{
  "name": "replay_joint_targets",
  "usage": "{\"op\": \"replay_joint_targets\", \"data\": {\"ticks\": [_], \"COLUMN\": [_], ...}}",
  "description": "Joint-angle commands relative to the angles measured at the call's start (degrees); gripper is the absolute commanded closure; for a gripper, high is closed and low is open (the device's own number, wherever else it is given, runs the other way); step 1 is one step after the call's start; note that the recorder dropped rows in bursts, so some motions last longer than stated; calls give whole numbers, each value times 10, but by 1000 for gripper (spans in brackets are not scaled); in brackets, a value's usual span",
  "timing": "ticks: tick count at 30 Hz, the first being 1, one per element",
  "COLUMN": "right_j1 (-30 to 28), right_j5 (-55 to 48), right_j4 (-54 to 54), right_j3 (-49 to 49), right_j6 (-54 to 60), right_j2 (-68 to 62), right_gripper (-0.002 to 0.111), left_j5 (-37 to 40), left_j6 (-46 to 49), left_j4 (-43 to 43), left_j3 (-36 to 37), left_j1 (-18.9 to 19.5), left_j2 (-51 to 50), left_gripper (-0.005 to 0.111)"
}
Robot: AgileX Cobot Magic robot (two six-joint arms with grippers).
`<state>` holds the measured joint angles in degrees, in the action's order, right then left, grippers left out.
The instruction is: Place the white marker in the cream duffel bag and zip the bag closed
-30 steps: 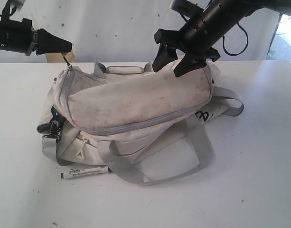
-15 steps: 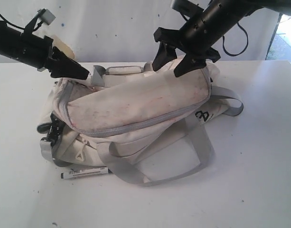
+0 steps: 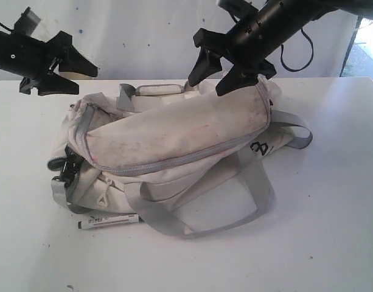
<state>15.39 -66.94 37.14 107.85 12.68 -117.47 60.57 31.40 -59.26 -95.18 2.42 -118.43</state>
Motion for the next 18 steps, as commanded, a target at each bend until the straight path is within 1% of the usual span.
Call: {"op": "replay_joint_targets", "data": {"ticks": [1,2,3,4,5,6,8,10,13,16,18], "right_j1": [2,2,2,2,2,2,9,15,28,39,44], "right_j5": [-22,-24,-21,-20,-20,-18,11,33,53,76,101], "right_j4": [10,19,39,53,79,90,106,111,111,111,111], "right_j3": [6,6,6,6,6,6,6,6,6,6,6], "right_j6": [68,86,120,127,128,132,146,158,169,190,191], "right_j2": [9,9,9,9,9,9,9,9,9,9,9], "right_gripper": [48,48,48,48,48,48,48,48,48,48,48], "left_j5": [-34,-47,-81,-97,-102,-102,-99,-98,-90,-107,-115], "left_j6": [-72,-87,-127,-152,-188,-195,-195,-194,-172,-160,-157], "left_j4": [3,6,31,50,64,64,58,34,19,8,-4], "left_j3": [-2,-2,-2,-2,-2,-2,-2,-2,-2,-2,-2], "left_j1": [3,3,3,3,3,3,3,2,2,2,2], "left_j2": [8,8,7,4,-1,-7,-23,-36,-50,-59,-61], "left_gripper": [25,26,26,26,26,26,26,26,26,26,29]}}
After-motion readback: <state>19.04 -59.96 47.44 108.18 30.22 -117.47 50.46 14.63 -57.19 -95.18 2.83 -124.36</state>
